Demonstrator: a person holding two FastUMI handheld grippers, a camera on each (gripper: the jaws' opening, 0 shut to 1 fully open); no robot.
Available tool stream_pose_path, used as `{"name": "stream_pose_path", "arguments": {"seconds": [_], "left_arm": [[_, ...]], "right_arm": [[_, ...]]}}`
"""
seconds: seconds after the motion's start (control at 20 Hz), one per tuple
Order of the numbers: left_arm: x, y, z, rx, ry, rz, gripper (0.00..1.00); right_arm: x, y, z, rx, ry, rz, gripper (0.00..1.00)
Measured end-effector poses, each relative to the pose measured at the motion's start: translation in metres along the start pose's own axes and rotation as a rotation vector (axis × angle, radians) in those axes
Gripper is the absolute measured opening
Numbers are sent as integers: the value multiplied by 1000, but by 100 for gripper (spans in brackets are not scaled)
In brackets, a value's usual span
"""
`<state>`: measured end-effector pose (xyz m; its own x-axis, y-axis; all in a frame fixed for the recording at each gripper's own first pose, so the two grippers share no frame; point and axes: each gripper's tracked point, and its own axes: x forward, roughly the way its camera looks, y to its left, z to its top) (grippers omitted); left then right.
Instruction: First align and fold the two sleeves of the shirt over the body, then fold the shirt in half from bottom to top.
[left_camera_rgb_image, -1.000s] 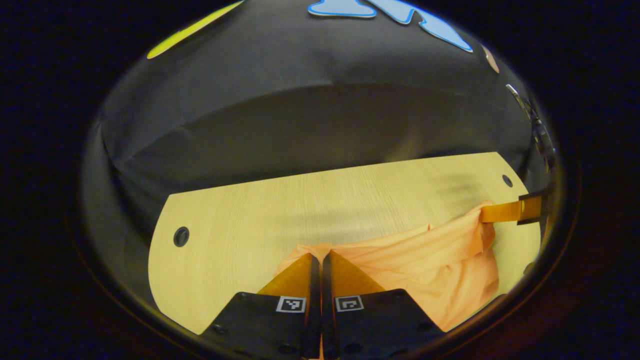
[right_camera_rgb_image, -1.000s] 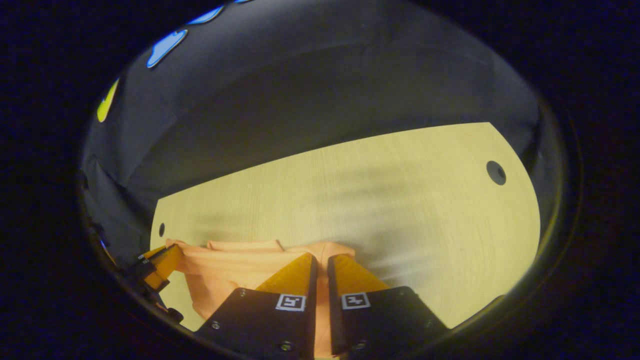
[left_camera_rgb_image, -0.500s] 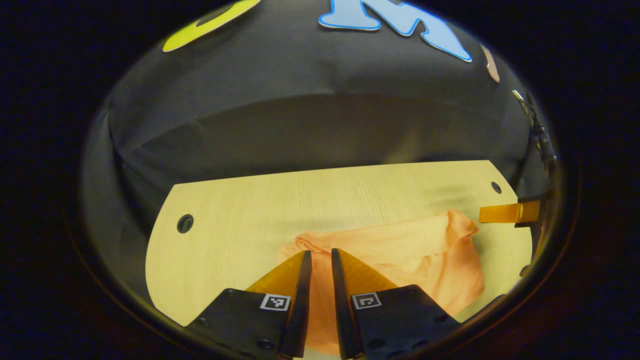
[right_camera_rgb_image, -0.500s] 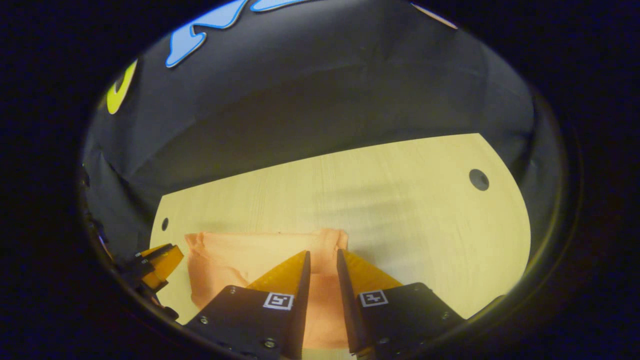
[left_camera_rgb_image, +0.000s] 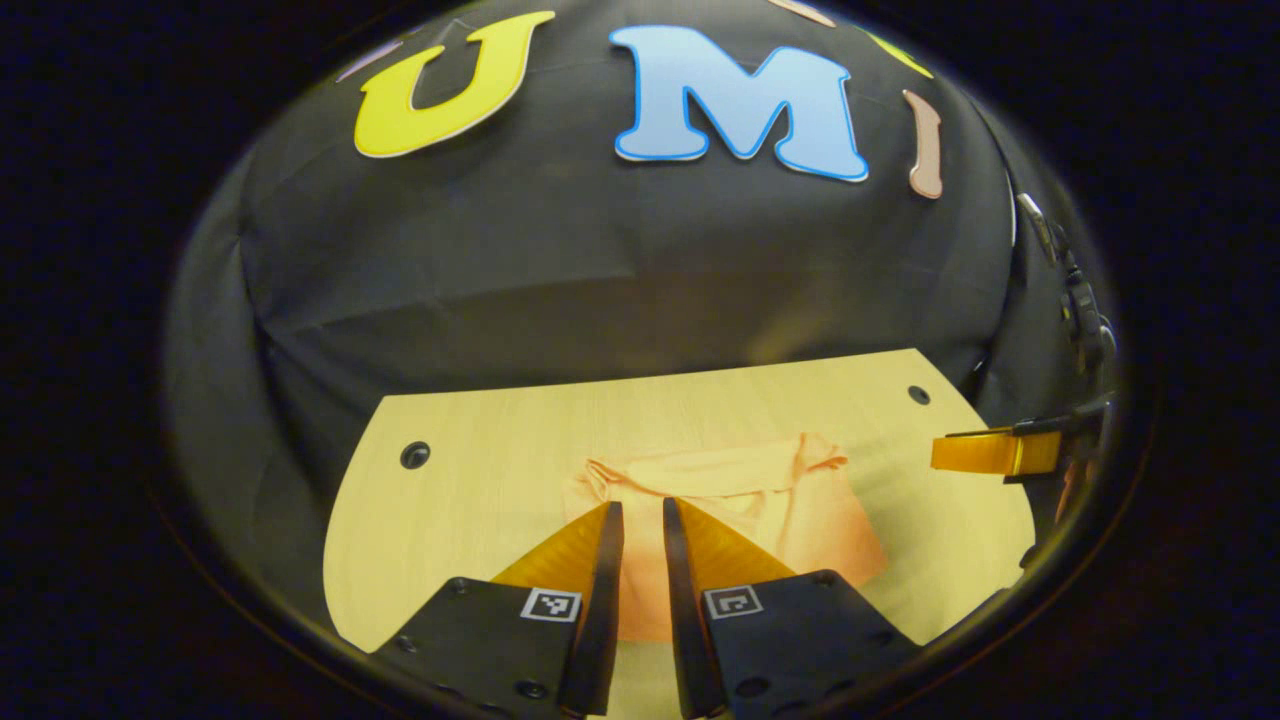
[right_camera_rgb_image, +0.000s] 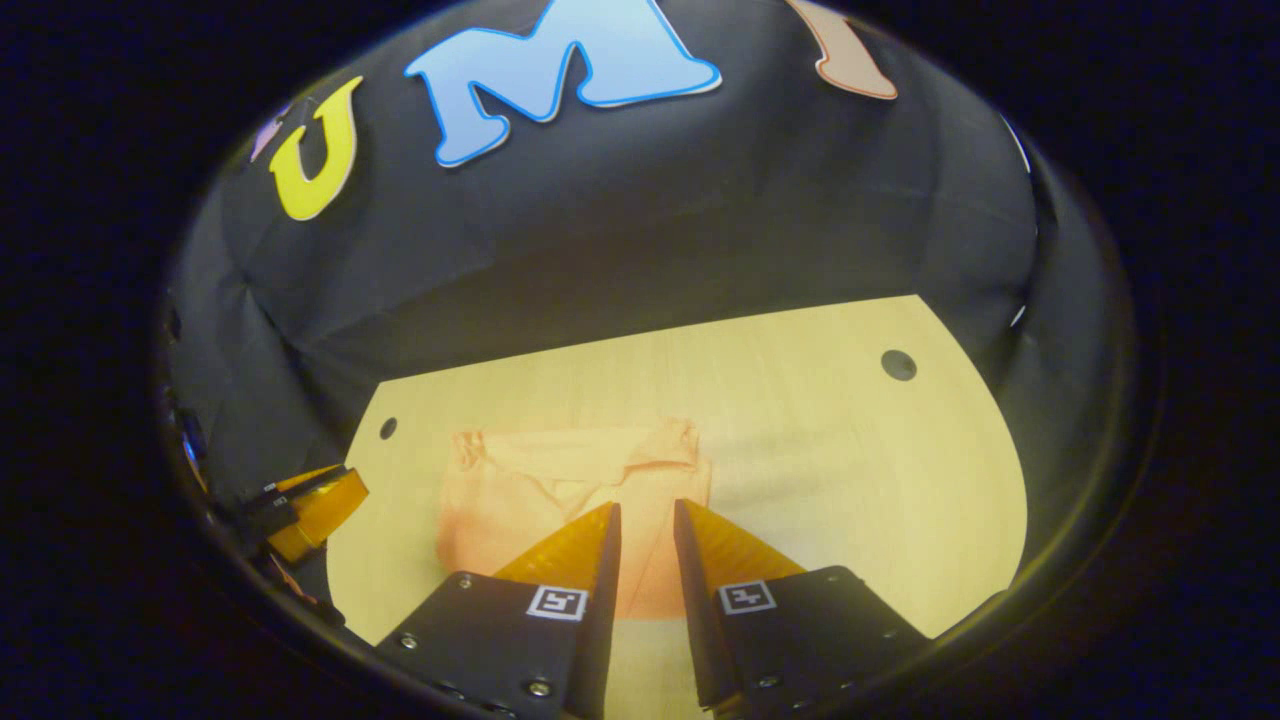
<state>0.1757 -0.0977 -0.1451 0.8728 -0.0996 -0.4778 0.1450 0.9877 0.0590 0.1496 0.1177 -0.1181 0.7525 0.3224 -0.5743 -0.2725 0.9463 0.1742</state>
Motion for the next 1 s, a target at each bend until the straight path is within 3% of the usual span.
{"name": "stream_pose_path", "arguments": {"seconds": [0.55,0.9,0.95,1.0], "left_arm": [[-162,-23,-33,-17,-103,-7,31],[-232,-8,-56,-4,-147,74,31],[-241,-4,-55,6,-162,90,33],[-247,-1,-53,13,-177,103,39]], "right_arm": [[-124,33,-48,-35,-131,51,33],[-166,46,-73,-91,-174,68,33],[-170,46,-76,-101,-189,66,24],[-173,47,-78,-111,-199,63,34]]}}
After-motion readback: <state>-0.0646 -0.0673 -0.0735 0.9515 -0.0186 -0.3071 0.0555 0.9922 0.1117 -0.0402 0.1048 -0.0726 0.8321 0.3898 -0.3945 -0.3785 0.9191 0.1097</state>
